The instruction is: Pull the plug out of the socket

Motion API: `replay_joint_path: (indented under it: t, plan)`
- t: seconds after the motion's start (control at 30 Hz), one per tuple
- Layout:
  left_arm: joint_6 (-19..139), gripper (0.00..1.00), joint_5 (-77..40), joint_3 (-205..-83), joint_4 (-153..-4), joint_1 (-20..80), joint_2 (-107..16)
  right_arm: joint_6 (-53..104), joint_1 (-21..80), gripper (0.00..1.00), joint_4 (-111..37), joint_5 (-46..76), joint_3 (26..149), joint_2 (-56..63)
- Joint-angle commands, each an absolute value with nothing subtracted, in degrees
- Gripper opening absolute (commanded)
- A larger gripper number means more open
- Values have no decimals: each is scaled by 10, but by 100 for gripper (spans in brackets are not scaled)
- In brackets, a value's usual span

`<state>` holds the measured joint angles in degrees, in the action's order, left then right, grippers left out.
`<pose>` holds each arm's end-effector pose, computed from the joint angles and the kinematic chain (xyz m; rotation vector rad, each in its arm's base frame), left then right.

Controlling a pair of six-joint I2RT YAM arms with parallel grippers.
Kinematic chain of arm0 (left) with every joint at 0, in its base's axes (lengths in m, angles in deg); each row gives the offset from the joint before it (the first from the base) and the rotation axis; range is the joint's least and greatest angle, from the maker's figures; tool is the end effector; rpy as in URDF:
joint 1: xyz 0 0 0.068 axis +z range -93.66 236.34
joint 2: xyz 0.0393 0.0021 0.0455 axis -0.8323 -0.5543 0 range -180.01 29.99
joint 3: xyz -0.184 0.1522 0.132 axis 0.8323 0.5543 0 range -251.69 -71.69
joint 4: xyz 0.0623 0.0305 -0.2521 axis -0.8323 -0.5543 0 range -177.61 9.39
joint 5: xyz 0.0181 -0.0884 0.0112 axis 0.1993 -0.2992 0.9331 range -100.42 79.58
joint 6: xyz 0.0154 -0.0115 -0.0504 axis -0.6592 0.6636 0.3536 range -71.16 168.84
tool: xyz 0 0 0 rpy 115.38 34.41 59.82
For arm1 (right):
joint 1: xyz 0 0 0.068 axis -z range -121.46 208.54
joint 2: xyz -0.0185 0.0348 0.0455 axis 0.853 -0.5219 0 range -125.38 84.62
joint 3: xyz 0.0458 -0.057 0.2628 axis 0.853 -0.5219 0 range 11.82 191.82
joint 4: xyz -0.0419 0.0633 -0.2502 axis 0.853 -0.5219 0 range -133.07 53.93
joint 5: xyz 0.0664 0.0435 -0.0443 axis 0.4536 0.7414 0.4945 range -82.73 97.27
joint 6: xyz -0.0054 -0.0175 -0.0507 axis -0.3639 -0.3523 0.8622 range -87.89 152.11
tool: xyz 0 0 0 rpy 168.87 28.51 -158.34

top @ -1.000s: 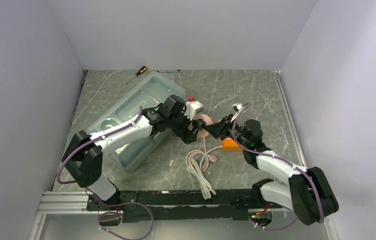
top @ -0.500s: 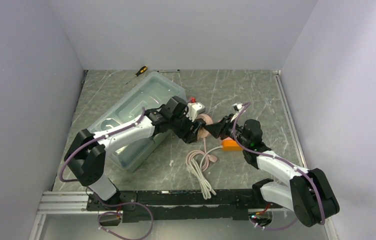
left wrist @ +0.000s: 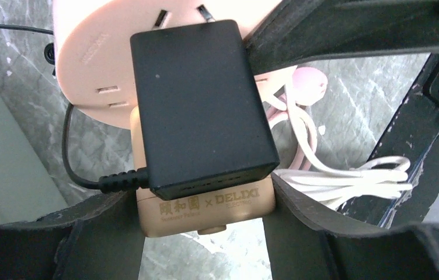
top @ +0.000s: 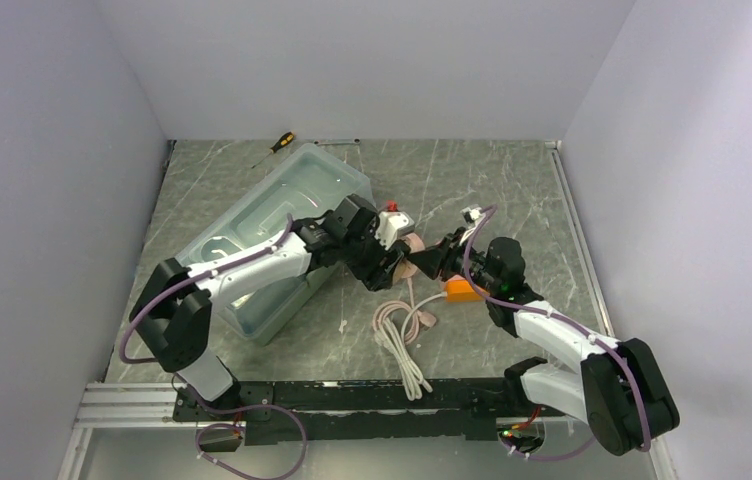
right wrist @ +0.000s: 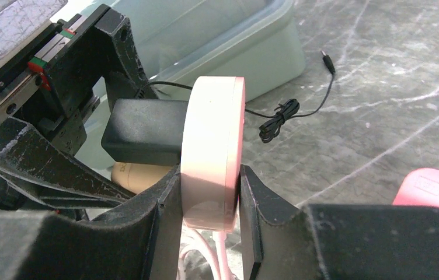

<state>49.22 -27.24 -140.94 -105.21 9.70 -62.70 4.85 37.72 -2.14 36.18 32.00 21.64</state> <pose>0.2351 -0.2640 0.2544 1.1075 2.2333 -0.7180 0.2038 0.0958 0.2100 -0.2922 1.7999 1.0402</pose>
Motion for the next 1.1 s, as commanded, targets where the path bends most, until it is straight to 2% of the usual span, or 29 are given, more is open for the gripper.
replay_joint_path:
  t: [0.0, 0.07, 0.17, 0.5, 0.63, 0.77, 1.07]
  plan:
    - [414, 4, -308, -1422, -1068, 96, -567, 43, 380, 0, 83, 448, 349, 230]
    - [409, 0, -308, -1421, -1070, 97, -561, 39, 380, 0, 87, 448, 349, 222]
    - [432, 0, -294, -1423, -1064, 97, -564, 43, 380, 0, 71, 417, 351, 218]
    - [570, 0, -308, -1440, -1029, 97, -609, 92, 331, 0, -97, 117, 377, 244]
    - [583, 0, -320, -1434, -1019, 97, -609, 87, 326, 0, -113, 76, 379, 241]
    - [545, 0, -311, -1445, -1047, 97, -605, 103, 326, 0, -88, 110, 370, 254]
    - [407, 0, -352, -1440, -1098, 106, -553, 111, 326, 0, 14, 376, 365, 243]
